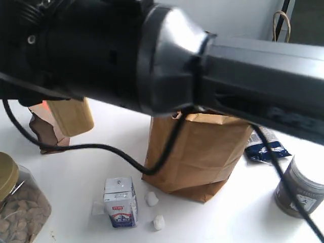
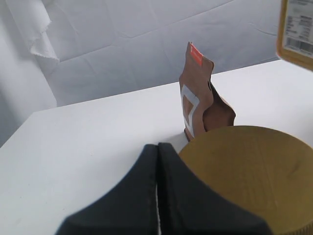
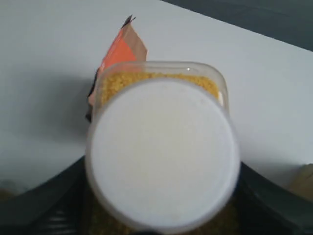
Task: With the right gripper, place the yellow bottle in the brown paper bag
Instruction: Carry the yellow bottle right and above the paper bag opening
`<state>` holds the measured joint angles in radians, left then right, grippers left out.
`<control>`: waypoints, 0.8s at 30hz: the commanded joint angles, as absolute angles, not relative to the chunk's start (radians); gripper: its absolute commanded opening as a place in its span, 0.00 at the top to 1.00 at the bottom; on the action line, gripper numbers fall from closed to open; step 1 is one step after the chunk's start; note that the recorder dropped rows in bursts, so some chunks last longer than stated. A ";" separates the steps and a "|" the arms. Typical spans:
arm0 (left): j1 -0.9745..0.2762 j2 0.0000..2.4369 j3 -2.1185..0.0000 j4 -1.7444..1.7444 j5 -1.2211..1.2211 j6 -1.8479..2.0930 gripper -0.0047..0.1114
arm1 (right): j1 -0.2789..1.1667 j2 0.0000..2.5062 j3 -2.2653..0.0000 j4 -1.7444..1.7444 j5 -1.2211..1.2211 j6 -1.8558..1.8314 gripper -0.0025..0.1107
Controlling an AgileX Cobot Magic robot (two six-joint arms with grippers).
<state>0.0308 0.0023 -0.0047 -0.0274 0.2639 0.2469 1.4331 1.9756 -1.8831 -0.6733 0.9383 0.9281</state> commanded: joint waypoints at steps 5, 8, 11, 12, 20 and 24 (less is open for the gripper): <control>0.033 0.000 0.000 -0.026 0.259 0.240 0.96 | 1.517 1.572 -1.564 -0.740 0.831 0.989 0.98; 0.033 0.000 0.000 -0.026 0.259 0.240 0.96 | 1.517 1.433 -1.462 -0.777 0.833 1.010 0.98; 0.033 0.000 0.000 -0.026 0.259 0.240 0.96 | 1.517 1.346 -1.422 -0.809 0.833 1.017 0.98; 0.033 0.000 0.000 -0.026 0.259 0.240 0.96 | 1.512 1.313 -1.412 -0.826 0.837 1.019 0.98; 0.033 0.000 0.000 -0.026 0.259 0.240 0.96 | 1.327 1.192 -1.333 -0.815 0.867 0.987 0.98; 0.033 0.000 0.000 -0.026 0.259 0.240 0.96 | 1.191 1.202 -1.268 -0.761 0.785 0.937 0.98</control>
<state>0.0308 0.0023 -0.0047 -0.0274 0.2639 0.2469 1.2685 1.2048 -1.3027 -0.7566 0.8920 0.9665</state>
